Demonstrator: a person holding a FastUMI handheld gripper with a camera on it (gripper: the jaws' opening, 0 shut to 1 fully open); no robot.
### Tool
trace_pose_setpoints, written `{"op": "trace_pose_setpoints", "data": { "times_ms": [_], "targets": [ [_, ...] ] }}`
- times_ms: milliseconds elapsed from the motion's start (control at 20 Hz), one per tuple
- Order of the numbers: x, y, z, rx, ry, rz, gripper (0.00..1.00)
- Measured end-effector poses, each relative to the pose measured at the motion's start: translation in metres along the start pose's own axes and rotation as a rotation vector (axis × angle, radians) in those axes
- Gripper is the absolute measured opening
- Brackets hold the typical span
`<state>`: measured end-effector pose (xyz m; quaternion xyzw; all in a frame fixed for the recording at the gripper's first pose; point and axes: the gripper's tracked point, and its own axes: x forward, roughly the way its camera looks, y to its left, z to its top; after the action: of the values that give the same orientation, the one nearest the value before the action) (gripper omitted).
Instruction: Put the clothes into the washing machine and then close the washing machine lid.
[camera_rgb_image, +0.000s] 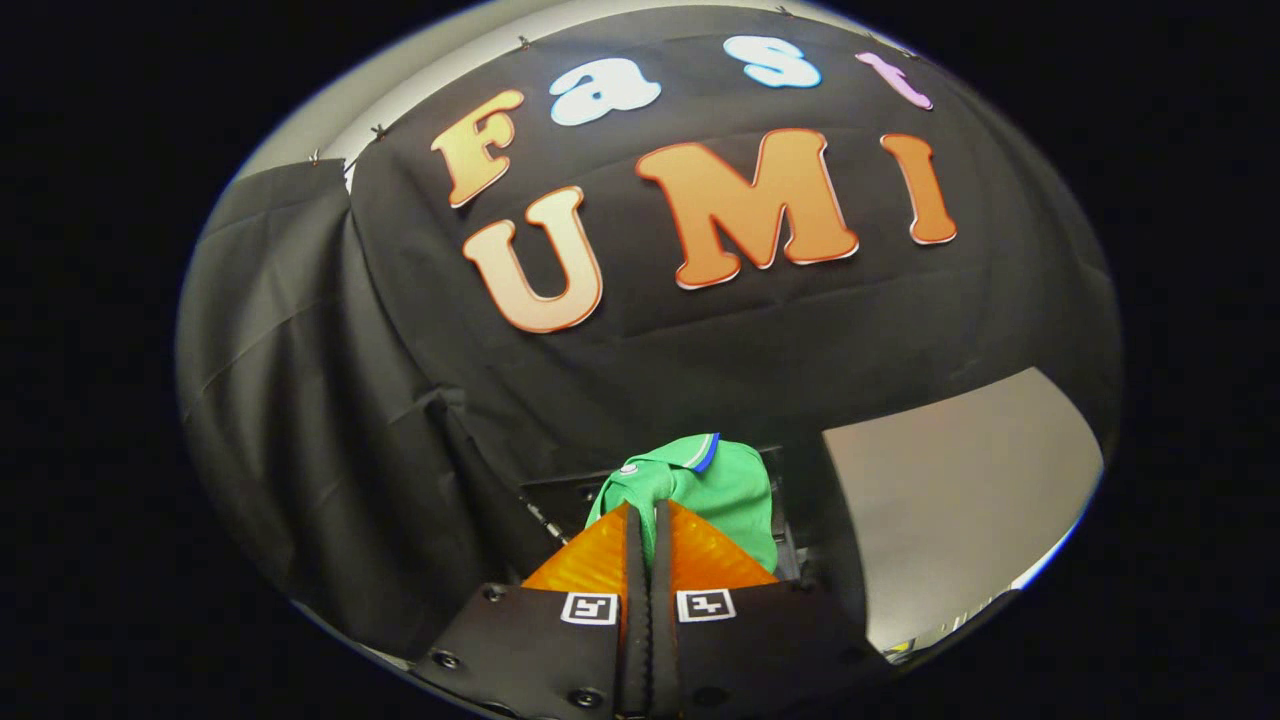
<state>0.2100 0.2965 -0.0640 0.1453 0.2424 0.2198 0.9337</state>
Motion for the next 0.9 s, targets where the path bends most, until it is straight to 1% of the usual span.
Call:
{"op": "trace_pose_setpoints", "data": {
  "times_ms": [200, 400, 700, 900],
  "targets": [
    [0.039, 0.019, -0.050, 0.026, 0.092, 0.033, 0.08],
    [0.090, 0.015, -0.107, 0.045, 0.209, 0.027, 0.08],
    [0.159, -0.009, -0.191, 0.101, 0.367, -0.034, 0.08],
    [0.197, -0.028, -0.227, 0.126, 0.432, -0.081, 0.08]
  ]
}}
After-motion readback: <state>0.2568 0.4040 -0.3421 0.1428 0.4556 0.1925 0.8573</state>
